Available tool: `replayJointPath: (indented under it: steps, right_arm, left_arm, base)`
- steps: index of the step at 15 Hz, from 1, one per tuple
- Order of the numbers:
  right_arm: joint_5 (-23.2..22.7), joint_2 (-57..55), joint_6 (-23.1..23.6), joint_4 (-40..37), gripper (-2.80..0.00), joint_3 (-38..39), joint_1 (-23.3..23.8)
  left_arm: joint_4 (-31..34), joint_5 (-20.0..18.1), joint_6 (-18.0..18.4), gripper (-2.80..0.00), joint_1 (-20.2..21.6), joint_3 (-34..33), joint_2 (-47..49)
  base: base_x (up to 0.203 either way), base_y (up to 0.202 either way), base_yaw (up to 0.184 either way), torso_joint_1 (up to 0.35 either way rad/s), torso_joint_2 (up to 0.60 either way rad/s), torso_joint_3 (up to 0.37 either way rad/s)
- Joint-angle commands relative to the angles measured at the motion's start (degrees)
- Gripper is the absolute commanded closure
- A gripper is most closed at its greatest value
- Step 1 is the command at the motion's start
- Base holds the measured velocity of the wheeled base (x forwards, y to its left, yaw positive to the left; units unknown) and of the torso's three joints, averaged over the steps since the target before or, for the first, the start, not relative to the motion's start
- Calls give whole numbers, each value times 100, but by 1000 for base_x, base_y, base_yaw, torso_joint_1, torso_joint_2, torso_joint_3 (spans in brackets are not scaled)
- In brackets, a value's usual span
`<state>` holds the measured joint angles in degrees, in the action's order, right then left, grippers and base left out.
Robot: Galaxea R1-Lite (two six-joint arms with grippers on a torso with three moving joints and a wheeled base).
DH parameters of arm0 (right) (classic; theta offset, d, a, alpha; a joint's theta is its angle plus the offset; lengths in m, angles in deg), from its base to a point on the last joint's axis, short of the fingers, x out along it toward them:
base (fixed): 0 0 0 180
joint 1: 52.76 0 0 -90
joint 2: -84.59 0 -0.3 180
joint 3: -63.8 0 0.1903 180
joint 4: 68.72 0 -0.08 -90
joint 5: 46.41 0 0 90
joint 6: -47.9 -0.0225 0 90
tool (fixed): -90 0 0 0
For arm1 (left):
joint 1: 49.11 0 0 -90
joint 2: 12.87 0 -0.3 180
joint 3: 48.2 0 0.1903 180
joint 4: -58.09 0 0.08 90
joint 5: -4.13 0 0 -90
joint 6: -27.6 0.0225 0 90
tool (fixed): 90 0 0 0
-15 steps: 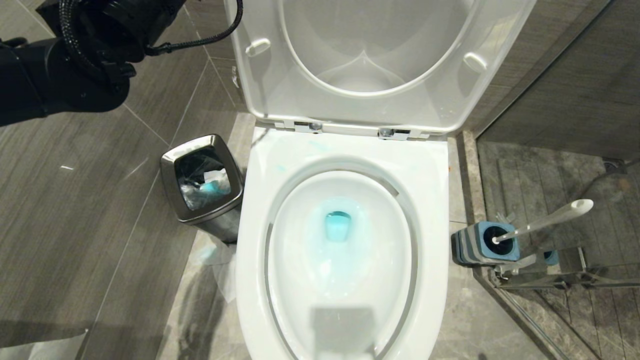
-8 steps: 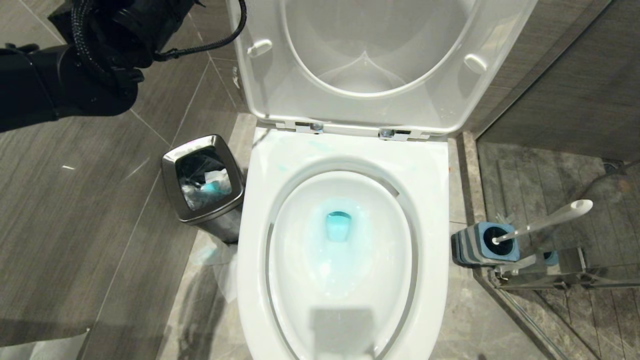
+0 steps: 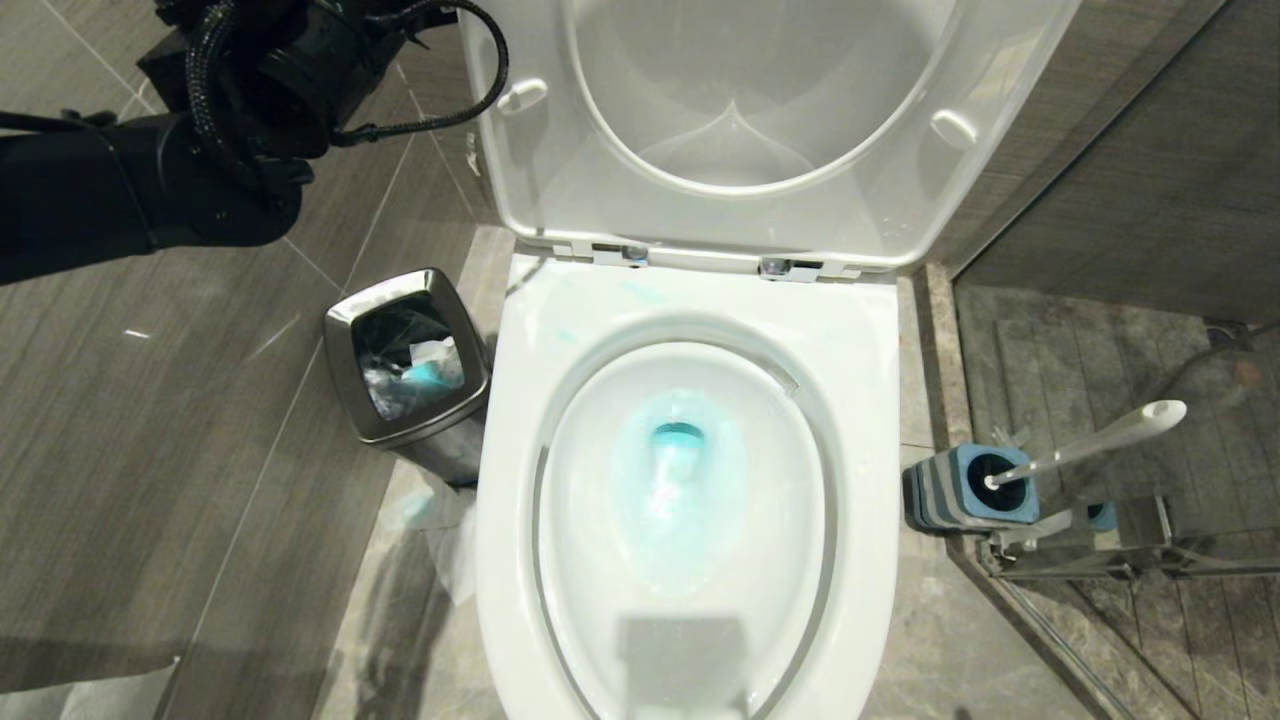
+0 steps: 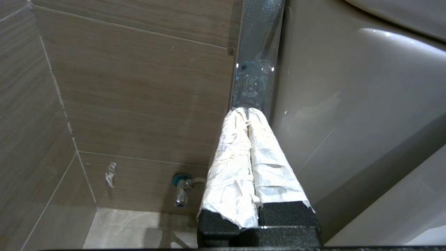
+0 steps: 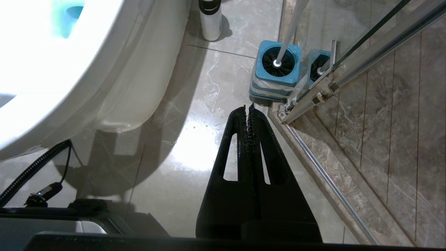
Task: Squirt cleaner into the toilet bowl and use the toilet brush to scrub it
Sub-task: Flush the toilet
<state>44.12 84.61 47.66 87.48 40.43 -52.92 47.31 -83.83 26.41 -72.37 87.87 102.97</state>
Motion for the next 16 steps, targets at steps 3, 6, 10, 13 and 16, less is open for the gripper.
replayJointPath:
  steps: [3, 6, 10, 13, 16]
  right_arm:
    - [0, -2, -2, 0, 0, 7, -2]
    - [0, -2, -2, 0, 0, 4, -2]
    - [0, -2, -2, 0, 0, 7, -2]
    - [0, -2, -2, 0, 0, 0, -2]
    - [0, -2, -2, 0, 0, 9, -2]
  left_arm:
    - [-40, -1, -5, 0, -21, -3, 52]
    - [-23, -1, 12, 0, -18, -3, -13]
    - [55, 7, 48, 0, 6, -3, -358]
    - [66, -1, 64, 0, 15, -6, -644]
    - [58, 25, 77, 0, 15, -9, -896]
  base:
    - [0, 0, 0, 0, 0, 0]
    - [0, 0, 0, 0, 0, 0]
    - [0, 0, 0, 0, 0, 0]
    - [0, 0, 0, 0, 0, 0]
    - [0, 0, 0, 0, 0, 0]
